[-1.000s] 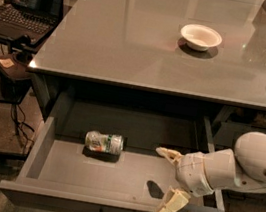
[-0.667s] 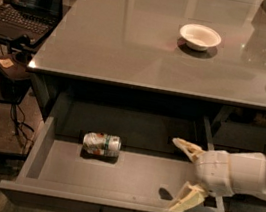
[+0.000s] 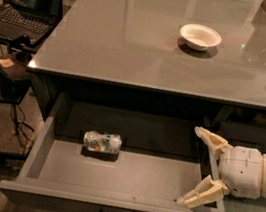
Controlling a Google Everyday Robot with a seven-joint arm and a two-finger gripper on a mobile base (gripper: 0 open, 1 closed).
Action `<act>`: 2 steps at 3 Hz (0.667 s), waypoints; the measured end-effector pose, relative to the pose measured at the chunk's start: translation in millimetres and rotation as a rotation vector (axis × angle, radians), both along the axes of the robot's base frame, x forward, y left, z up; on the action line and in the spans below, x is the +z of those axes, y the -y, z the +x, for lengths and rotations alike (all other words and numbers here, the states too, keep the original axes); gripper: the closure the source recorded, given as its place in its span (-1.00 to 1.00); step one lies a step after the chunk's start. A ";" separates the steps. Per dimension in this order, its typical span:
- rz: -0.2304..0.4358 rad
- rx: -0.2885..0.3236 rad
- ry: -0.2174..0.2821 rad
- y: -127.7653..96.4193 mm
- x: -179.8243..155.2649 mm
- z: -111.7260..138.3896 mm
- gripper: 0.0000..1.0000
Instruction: Pick 7up can from top drawer and place on counter
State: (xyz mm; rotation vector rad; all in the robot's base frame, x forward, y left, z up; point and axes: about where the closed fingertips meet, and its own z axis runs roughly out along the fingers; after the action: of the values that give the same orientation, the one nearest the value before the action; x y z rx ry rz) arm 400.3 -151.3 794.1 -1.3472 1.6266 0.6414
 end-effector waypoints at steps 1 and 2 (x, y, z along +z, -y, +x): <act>0.004 -0.031 -0.018 -31.6 -8.4 -2.0 -1.00; 0.017 -0.105 -0.088 -87.1 -18.7 9.9 -1.00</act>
Offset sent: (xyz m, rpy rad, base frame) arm 0.1324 0.0822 -0.0360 -0.0382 0.0184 -0.6835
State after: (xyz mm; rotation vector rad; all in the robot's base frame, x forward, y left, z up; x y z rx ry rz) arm 410.2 -64.2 775.4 -1.2269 1.7460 0.6579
